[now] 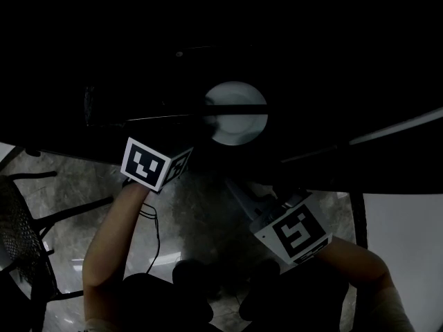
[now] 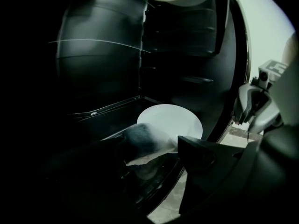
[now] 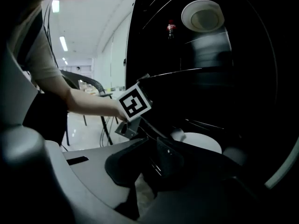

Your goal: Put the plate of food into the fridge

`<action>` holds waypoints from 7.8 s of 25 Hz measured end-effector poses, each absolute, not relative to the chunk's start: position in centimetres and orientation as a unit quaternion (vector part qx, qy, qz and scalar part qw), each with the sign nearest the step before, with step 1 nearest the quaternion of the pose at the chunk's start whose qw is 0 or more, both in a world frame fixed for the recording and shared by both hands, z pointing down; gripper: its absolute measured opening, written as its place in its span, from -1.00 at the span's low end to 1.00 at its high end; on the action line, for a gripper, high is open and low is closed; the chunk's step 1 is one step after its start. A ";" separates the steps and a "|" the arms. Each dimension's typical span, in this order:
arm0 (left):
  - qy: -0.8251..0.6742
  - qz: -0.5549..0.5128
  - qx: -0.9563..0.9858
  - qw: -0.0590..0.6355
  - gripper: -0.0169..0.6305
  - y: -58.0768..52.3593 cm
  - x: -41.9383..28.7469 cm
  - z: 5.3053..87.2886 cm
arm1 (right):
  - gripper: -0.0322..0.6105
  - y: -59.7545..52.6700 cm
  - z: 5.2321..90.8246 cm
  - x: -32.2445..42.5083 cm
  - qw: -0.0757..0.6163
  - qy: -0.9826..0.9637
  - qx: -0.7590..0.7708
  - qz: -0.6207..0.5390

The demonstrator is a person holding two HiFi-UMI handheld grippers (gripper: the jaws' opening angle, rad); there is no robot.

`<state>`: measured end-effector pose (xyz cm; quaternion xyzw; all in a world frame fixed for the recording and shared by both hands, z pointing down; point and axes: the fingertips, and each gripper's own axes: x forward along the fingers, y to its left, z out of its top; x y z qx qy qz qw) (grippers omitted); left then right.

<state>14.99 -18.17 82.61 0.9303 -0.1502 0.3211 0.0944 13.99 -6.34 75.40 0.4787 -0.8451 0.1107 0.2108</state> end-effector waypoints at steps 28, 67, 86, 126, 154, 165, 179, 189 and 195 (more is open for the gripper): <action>-0.084 0.271 0.958 0.031 0.12 -16.0 17.8 80.1 | -0.83 -10.7 82.1 21.2 0.184 -0.630 0.711 0.254; -0.039 0.319 0.930 -0.178 0.12 -12.8 18.4 82.5 | -0.82 -8.6 79.1 17.0 0.137 -0.717 0.636 0.249; 0.058 0.285 0.950 -0.115 0.12 -5.4 13.7 79.7 | -0.82 -5.1 76.4 11.8 0.144 -0.788 0.519 0.297; -0.165 0.248 0.952 0.076 -0.90 -4.4 -1.3 53.7 | -0.83 -2.0 52.5 -0.6 0.264 -0.844 0.393 0.254; -0.237 0.156 0.954 0.095 -0.91 -4.4 -8.9 28.6 | -0.83 -3.2 27.3 -5.9 0.137 -0.873 0.430 0.186; -0.234 0.146 0.957 0.084 -0.91 -3.8 -10.0 24.5 | -0.83 -3.2 22.8 -7.0 0.116 -0.878 0.430 0.175; -0.234 0.117 0.965 0.035 -0.91 -2.7 -11.1 18.1 | -0.83 -1.7 17.9 -8.1 0.096 -0.882 0.440 0.140; -0.257 0.103 0.961 0.015 -0.91 -0.9 -14.0 14.5 | -0.83 -0.4 14.8 -9.9 0.073 -0.889 0.439 0.107; -0.282 0.082 0.956 0.000 -0.91 1.1 -13.0 11.4 | -0.83 1.6 12.9 -9.2 0.063 -0.900 0.422 0.092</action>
